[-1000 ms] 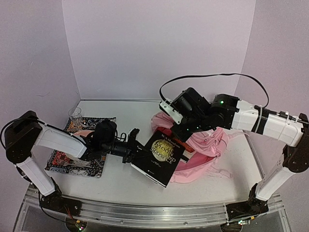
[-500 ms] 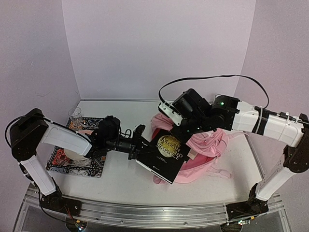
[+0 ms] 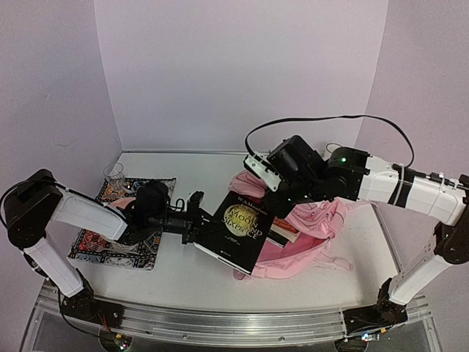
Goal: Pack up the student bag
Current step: Place the book in the largest pocket of the bag.
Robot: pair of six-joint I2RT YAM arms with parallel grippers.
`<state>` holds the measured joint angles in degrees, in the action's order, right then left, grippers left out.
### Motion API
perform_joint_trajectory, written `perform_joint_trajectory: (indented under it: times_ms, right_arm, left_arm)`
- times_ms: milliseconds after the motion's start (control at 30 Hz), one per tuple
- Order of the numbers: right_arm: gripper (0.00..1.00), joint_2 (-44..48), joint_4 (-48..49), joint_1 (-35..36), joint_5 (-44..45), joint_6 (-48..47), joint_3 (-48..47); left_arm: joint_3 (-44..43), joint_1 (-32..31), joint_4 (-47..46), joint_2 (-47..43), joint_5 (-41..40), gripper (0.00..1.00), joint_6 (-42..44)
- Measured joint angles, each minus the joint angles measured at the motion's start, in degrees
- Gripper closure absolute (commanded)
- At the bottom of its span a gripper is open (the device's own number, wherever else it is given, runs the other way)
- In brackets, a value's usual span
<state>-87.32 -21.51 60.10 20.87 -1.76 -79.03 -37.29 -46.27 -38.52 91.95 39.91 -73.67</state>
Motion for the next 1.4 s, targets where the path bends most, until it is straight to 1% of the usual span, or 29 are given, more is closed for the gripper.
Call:
perform_joint_trajectory:
  times_ms: [133, 300, 567, 800, 933, 1100, 1233, 1400]
  right_arm:
    - [1.0, 0.2, 0.1, 0.0, 0.0, 0.0, 0.0]
    - [1.0, 0.3, 0.1, 0.0, -0.3, 0.0, 0.0]
    - [1.0, 0.3, 0.1, 0.0, -0.8, 0.0, 0.0]
    - [1.0, 0.3, 0.3, 0.0, -1.7, 0.0, 0.0]
    - [1.0, 0.3, 0.5, 0.0, -2.1, 0.0, 0.0]
    - [1.0, 0.2, 0.6, 0.0, -2.5, 0.1, 0.0]
    - [1.0, 0.2, 0.9, 0.1, -2.7, 0.1, 0.0]
    - [1.0, 0.2, 1.0, 0.1, -2.9, 0.2, 0.0]
  left_arm:
    - [2.1, 1.8, 0.0, -1.8, -1.2, 1.0, -0.1]
    - [1.2, 1.0, -0.1, -0.9, -1.0, 1.0, -0.1]
    - [-5.5, -1.9, -0.1, 6.4, -0.5, 1.0, 0.1]
    - [-14.7, -2.3, -0.1, 14.7, 0.0, 0.99, 0.2]
    - [-19.1, -2.3, -0.1, 19.9, -0.1, 0.91, 0.1]
    - [-24.6, -2.3, -1.4, 26.0, -0.4, 0.73, 0.2]
    - [-25.7, -2.3, -1.3, 27.1, -2.5, 0.53, 1.1]
    - [-26.2, -2.3, 2.1, 27.1, -7.1, 0.4, 5.7]
